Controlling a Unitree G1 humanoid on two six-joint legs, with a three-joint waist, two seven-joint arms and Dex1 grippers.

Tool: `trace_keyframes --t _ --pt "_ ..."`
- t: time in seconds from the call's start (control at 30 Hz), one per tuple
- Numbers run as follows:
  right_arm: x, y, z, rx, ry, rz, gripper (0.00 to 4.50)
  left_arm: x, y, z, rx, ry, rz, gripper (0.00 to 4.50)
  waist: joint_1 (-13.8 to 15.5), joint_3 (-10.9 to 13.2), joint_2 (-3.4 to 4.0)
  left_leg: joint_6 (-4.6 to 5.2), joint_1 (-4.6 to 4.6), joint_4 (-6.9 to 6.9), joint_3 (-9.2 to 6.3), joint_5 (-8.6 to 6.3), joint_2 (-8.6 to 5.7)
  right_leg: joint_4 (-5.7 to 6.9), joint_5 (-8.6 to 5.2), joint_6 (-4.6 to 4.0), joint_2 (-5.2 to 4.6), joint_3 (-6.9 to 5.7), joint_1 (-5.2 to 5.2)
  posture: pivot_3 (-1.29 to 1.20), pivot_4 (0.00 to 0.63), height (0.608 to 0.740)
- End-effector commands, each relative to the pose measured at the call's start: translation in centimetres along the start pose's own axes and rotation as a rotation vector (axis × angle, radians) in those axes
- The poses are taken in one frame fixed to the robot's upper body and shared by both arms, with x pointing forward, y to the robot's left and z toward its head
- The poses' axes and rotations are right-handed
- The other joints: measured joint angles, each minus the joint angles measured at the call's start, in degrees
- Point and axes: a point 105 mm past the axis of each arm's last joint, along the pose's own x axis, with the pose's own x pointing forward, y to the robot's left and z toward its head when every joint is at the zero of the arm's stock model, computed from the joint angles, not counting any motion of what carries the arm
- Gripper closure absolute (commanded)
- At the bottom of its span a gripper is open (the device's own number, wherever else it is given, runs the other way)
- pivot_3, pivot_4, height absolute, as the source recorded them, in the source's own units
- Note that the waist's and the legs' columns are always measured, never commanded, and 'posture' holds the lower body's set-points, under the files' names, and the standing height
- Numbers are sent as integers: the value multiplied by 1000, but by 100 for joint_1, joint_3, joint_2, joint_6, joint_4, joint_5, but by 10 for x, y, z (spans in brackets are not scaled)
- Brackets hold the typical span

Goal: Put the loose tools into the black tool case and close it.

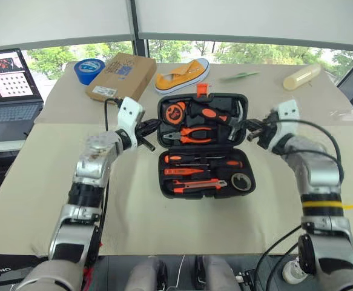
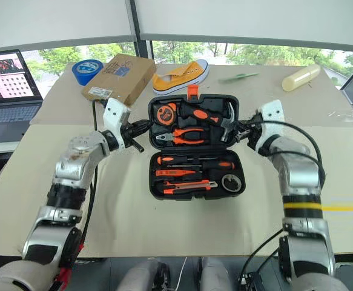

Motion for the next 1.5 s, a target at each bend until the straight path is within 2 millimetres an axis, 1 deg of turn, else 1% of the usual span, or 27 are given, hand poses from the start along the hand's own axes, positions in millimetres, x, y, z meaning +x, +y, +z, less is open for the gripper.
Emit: trace_keyframes --t 0.03,0.1,0.2,0.23,0.27,0.33,0.37,0.43,0.47,0.5,0.53,0.63,0.7,0.73,0.8,0.83,0.87,0.9,0.93,0.97,1.0,1.1,1.13,1.27,1.37,1.43,1.5 --pt "-25 22 39 -294 -243 42 4470 -13 -15 -9 40 -23 -8 4500 -2 0 0 0 3 0 0 0 1 2 0 0 -1 1 1 0 150 731" --pt "-38 32 34 -422 -269 61 4470 -24 -16 -9 53 -46 13 4500 -4 -2 3 -1 17 -2 2 0 7 7 -1 0 -3 6 8 0 150 731" --pt "-83 55 2 -588 -221 179 4470 -64 -27 -26 67 -3 45 4500 -24 -16 20 -1 32 -7 4 -1 13 10 -2 0 -7 15 12 0 150 731" --pt "-105 62 -8 -563 -194 213 4497 -84 -33 -36 47 40 51 4142 -26 -23 24 -4 60 -19 4 -2 16 10 -5 1 -9 22 27 0 150 731" --pt "-122 66 -15 -547 -167 237 4500 -100 -38 -43 32 77 59 3773 -27 -28 26 -11 113 -41 7 -7 18 1 -19 2 -9 30 75 0 150 731" --pt "-152 71 -26 -486 -74 265 3758 -132 -40 -55 -30 152 111 3149 -18 -29 24 -22 161 -76 11 -15 22 -17 -51 17 -31 57 103 0 150 731" --pt "-160 71 -27 -472 -51 267 3384 -140 -41 -56 -47 170 129 2667 -5 -22 15 -24 169 -82 10 -18 22 -3 -66 9 -38 94 101 0 150 731" --pt "-181 66 -34 -378 77 301 2803 -160 -38 -56 -68 220 116 1961 49 2 -4 -26 174 -67 7 -18 29 6 -79 26 -37 101 103 0 150 731" --pt "-191 67 -36 -333 126 339 2766 -167 -35 -55 -74 242 109 1633 103 4 -3 -32 152 -52 4 -26 33 11 -80 28 -44 101 89 0 150 731" --pt "-198 68 -37 -301 156 367 2766 -171 -32 -54 -79 256 105 1384 144 4 -5 -67 149 -43 3 -44 31 11 -70 17 -54 101 88 0 150 731" --pt "-205 73 -39 -269 193 422 2766 -173 -25 -53 -83 271 100 872 163 3 -8 -71 160 -36 2 -43 32 10 -60 13 -56 101 98 0 150 731" --pt "-215 86 -42 -226 252 550 2766 -168 -7 -50 -52 291 75 872 252 -4 -14 -30 194 -35 -2 -66 34 -1 -72 -11 -55 105 110 0 150 731" --pt "-213 92 -47 -240 265 609 3282 -154 3 -48 16 295 39 795 296 -5 -15 -29 194 -34 3 -64 35 4 -70 -7 -52 111 105 0 150 731" --pt "-210 93 -49 -246 269 625 3476 -146 7 -46 42 290 24 795 304 -7 -19 -29 195 -34 4 -62 35 7 -64 2 -51 113 104 0 150 731" --pt "-204 100 -55 -249 289 684 4191 -122 17 -40 89 269 -10 1277 314 -11 -28 -34 190 -33 10 -57 33 14 -40 16 -45 118 98 0 150 731" --pt "-197 106 -57 -260 292 723 4467 -101 17 -34 129 243 -61 1513 332 -10 -32 -65 182 -34 13 -38 30 16 -33 3 -44 121 106 0 150 731" --pt "-191 110 -58 -275 286 752 4500 -83 16 -30 171 228 -103 1786 331 -13 -37 -70 169 -33 14 -29 27 15 -27 -10 -41 119 96 0 150 731" --pt "-185 113 -59 -284 284 771 4500 -69 14 -27 197 218 -139 2233 333 -14 -42 -56 151 -31 14 -17 26 14 -5 -46 -36 115 87 0 150 731" --pt "-180 117 -59 -299 280 796 4500 -55 10 -22 215 199 -181 2551 334 -15 -45 -19 133 -29 13 6 25 8 1 -55 -34 109 77 0 150 731" --pt "-175 120 -60 -314 279 812 4500 -44 8 -19 229 184 -205 2817 325 -15 -45 -11 127 -22 13 11 24 7 3 -57 -33 104 77 0 150 731" --pt "-171 123 -61 -323 281 832 4500 -31 4 -16 248 171 -238 3268 310 -15 -46 -9 114 -2 11 12 26 8 2 -56 -29 96 74 0 150 731" --pt "-162 131 -62 -329 274 875 4500 -4 -5 -13 305 162 -310 4391 234 -3 -69 2 97 7 14 6 22 -4 2 -49 -9 85 68 0 150 731" --pt "-158 133 -63 -334 272 883 4500 3 -10 -13 319 168 -342 4480 213 1 -75 4 97 8 14 5 22 -5 1 -48 -9 85 70 0 150 731" --pt "-141 132 -66 -387 274 831 4500 18 -30 -18 382 184 -458 4480 150 15 -103 4 96 16 10 5 25 -4 -1 -42 -13 79 74 0 150 731" --pt "-123 119 -66 -420 269 723 4500 12 -45 -30 430 232 -606 4480 123 18 -107 4 96 19 7 4 33 0 -3 -40 -35 85 71 0 150 731" --pt "-111 101 -66 -485 273 620 4500 0 -52 -40 473 281 -706 4480 131 17 -105 4 97 20 9 4 35 1 -2 -41 -36 85 71 0 150 731" --pt "-99 72 -64 -513 294 471 4500 -14 -57 -43 493 298 -786 4480 128 16 -104 4 97 22 9 4 34 4 -2 -41 -40 84 70 0 150 731"
